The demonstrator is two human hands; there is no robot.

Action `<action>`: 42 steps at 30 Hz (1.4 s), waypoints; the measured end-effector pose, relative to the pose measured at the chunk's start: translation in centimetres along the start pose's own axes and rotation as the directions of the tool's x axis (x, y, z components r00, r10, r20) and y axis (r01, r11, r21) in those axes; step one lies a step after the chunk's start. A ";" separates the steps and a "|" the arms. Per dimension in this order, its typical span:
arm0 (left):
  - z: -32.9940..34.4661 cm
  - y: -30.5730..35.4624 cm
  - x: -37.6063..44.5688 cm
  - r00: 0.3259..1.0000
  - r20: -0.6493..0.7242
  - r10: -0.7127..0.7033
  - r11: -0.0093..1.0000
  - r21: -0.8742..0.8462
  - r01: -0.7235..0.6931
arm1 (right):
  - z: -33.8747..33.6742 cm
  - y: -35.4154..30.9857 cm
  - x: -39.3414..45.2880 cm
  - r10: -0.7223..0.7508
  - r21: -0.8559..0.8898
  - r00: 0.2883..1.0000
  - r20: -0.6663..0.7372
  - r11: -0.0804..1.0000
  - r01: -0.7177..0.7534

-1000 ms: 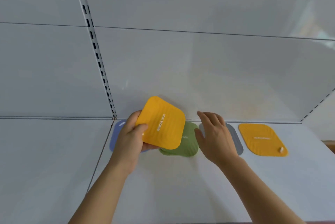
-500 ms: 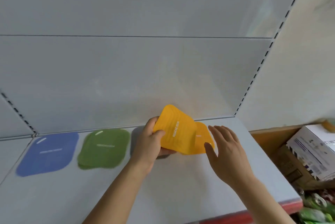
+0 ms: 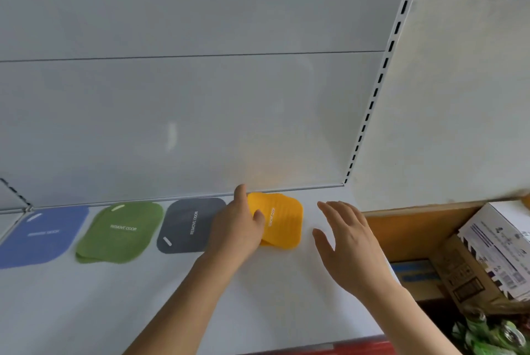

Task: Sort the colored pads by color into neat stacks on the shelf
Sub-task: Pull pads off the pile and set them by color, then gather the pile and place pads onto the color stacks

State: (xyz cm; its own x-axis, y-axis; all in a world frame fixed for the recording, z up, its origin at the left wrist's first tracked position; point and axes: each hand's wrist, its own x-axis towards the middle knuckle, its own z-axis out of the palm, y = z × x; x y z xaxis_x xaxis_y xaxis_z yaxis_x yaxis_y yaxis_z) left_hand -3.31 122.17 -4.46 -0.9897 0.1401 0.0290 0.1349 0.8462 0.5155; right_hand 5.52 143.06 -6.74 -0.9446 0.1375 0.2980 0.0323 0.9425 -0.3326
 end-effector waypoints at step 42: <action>-33.6 -57.9 -31.5 0.794 -0.488 -0.364 0.777 0.311 0.547 | 21.3 -68.9 -11.7 -0.705 0.167 0.675 0.217 0.709 0.686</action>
State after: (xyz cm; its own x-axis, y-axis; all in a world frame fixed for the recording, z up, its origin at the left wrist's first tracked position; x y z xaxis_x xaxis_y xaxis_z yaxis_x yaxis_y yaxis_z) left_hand 18.41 51.48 -6.50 -0.8578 -0.4473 0.2531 -0.4220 0.8941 0.1499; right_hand 7.40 70.00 -6.32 -0.7316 -0.6375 0.2415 -0.6794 0.7111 -0.1810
